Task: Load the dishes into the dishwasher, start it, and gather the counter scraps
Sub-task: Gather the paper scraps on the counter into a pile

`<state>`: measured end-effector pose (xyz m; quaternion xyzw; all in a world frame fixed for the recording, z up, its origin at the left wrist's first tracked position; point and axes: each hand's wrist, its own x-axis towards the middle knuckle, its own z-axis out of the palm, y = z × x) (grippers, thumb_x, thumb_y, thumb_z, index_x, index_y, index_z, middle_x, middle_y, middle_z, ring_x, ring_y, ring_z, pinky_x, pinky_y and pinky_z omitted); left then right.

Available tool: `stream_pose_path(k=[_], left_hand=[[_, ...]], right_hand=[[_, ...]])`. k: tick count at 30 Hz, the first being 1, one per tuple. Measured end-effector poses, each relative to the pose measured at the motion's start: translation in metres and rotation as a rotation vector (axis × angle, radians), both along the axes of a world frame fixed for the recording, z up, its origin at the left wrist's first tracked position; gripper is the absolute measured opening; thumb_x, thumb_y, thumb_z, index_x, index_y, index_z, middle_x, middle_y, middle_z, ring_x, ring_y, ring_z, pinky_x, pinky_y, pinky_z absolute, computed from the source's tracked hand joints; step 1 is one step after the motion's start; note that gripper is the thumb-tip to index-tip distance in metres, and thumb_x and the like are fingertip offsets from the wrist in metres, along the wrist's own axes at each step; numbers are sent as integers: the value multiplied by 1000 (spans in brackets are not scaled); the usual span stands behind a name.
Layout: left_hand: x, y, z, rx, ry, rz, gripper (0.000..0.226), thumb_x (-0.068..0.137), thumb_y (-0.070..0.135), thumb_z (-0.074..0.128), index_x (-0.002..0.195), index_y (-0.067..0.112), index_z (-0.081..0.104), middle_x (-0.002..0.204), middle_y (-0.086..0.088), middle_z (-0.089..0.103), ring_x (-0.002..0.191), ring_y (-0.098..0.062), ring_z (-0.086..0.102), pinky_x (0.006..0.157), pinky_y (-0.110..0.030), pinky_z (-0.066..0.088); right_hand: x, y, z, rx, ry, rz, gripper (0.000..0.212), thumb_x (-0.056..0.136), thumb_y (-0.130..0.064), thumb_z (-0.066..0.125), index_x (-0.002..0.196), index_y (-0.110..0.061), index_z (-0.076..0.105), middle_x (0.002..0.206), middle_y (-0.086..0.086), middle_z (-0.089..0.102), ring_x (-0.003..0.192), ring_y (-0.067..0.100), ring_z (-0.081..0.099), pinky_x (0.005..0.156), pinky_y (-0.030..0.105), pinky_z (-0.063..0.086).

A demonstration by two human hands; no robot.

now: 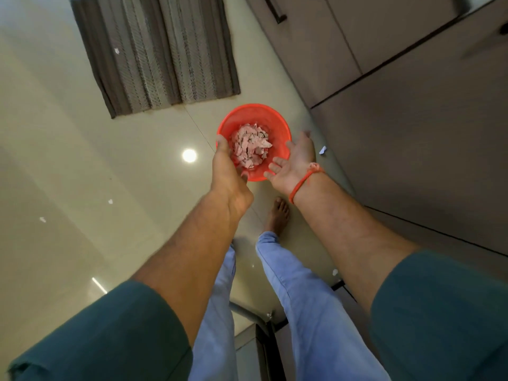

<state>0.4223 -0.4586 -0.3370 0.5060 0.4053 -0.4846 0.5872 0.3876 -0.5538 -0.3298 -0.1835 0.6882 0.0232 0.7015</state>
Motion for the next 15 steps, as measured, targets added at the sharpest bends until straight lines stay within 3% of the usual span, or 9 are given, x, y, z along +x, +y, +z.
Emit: stream_pose_path(k=[3, 6, 10, 15], left_hand=[[-5, 13, 44, -31, -60, -20, 50, 99, 69, 29, 97, 29, 59, 125, 0, 60, 86, -6, 50, 98, -32, 28], [-12, 28, 97, -31, -115, -76, 47, 99, 68, 30, 97, 31, 58, 112, 4, 57, 85, -5, 47, 110, -37, 23], [-21, 45, 176, -67, -205, -172, 44, 100, 67, 31, 111, 33, 56, 122, 3, 49, 89, -3, 46, 95, -29, 28], [-38, 56, 261, -134, -308, -289, 37, 102, 61, 33, 112, 33, 56, 101, 9, 56, 89, 0, 51, 99, -29, 27]], right_hand=[[-7, 11, 47, -10, -60, -12, 70, 102, -65, 20, 155, -20, 33, 160, 18, 30, 148, 31, 30, 113, 49, 31], [-22, 25, 102, -27, -80, -20, 69, 103, -63, 20, 153, -19, 38, 158, 18, 34, 145, 31, 34, 115, 45, 29], [-39, 42, 175, -93, -111, -45, 68, 102, -64, 24, 157, -25, 29, 160, 18, 29, 147, 32, 32, 117, 47, 27], [-73, 58, 252, -103, -234, -142, 70, 101, -66, 24, 155, -23, 33, 159, 20, 30, 146, 32, 33, 116, 46, 29]])
